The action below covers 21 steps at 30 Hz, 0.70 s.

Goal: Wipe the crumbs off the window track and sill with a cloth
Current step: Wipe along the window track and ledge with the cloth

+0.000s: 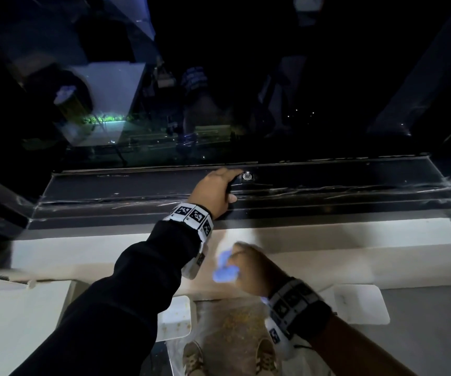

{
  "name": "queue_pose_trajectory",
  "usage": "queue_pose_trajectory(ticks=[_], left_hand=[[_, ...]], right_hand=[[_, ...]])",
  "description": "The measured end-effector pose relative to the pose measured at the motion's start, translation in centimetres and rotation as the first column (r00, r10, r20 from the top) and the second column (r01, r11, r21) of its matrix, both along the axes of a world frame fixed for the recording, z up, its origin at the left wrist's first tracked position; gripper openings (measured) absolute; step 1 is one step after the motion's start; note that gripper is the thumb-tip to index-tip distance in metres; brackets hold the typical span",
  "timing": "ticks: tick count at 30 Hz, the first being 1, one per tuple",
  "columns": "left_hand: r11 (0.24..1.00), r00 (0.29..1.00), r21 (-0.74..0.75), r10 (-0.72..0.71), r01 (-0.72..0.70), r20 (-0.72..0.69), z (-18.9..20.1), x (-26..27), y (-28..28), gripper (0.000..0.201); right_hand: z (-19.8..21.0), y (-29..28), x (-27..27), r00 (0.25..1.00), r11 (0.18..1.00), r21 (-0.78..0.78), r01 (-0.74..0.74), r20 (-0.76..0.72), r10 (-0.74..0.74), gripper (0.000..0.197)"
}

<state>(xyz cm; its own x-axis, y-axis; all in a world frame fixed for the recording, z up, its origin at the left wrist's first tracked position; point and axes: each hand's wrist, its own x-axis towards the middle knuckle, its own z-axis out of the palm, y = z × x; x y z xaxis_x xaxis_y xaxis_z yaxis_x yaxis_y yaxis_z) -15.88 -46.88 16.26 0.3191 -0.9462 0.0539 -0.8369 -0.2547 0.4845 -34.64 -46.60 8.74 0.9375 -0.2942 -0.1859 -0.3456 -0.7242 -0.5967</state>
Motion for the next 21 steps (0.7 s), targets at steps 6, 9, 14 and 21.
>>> queue_pose_trajectory(ticks=[6, 9, 14, 21], left_hand=[[1.000, 1.000, 0.006, -0.012, 0.012, 0.004, 0.1, 0.1, -0.2, 0.067], [1.000, 1.000, 0.010, 0.002, -0.002, 0.003, 0.1, 0.2, -0.2, 0.068], [1.000, 1.000, 0.002, 0.006, -0.006, 0.003, 0.1, 0.1, 0.0, 0.066], [1.000, 1.000, -0.001, -0.004, 0.004, -0.012, 0.2, 0.1, -0.1, 0.066]], right_hand=[[0.3, 0.4, 3.3, 0.991, 1.000, -0.004, 0.005, 0.135, -0.004, 0.038], [-0.8, 0.8, 6.0, 0.999, 0.991, -0.136, 0.002, 0.032, 0.002, 0.044], [-0.6, 0.3, 2.5, 0.999, 0.998, -0.056, -0.006, -0.038, 0.004, 0.026], [1.6, -0.4, 3.6, 0.963, 0.991, 0.097, 0.092, 0.245, -0.114, 0.036]])
